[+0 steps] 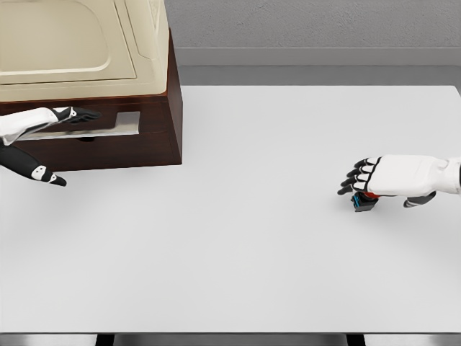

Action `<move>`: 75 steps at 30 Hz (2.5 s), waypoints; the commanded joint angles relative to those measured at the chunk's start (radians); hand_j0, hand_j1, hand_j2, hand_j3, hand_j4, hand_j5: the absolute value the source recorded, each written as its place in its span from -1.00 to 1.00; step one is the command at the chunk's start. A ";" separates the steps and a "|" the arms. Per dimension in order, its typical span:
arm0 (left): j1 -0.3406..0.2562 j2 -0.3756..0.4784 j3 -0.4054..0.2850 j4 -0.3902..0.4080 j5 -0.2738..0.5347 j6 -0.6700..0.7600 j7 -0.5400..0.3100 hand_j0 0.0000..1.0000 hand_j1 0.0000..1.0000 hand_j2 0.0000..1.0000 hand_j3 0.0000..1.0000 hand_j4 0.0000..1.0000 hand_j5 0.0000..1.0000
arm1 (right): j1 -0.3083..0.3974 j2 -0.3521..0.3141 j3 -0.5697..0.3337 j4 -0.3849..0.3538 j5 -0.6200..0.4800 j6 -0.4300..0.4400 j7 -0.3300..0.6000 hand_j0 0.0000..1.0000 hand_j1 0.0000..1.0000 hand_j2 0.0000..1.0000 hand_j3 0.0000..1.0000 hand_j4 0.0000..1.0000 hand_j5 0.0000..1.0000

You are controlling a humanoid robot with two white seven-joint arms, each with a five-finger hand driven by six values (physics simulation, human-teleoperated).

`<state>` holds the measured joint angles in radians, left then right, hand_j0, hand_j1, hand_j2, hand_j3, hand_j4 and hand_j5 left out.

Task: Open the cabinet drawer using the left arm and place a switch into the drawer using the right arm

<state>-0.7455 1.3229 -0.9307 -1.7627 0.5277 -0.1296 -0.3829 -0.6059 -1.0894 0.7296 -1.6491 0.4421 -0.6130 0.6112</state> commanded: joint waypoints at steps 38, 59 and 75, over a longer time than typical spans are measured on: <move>0.011 0.038 -0.030 -0.001 0.046 -0.005 -0.156 0.89 0.89 0.89 0.89 0.89 0.89 | -0.002 0.019 -0.001 0.014 0.001 0.002 0.000 1.00 1.00 1.00 1.00 1.00 1.00; 0.008 0.068 -0.028 -0.001 0.104 -0.045 -0.228 0.89 0.89 0.89 0.89 0.89 0.89 | -0.002 0.020 -0.001 0.014 0.001 0.002 0.000 1.00 1.00 1.00 1.00 1.00 1.00; -0.025 0.148 -0.014 -0.001 0.241 -0.113 -0.228 0.92 0.92 0.92 0.92 0.92 0.92 | -0.002 0.019 0.001 0.012 0.003 0.002 0.000 1.00 1.00 1.00 1.00 1.00 1.00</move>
<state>-0.7737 1.4557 -0.9433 -1.7588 0.7200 -0.2204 -0.6046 -0.6075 -1.0693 0.7301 -1.6366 0.4478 -0.6131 0.6112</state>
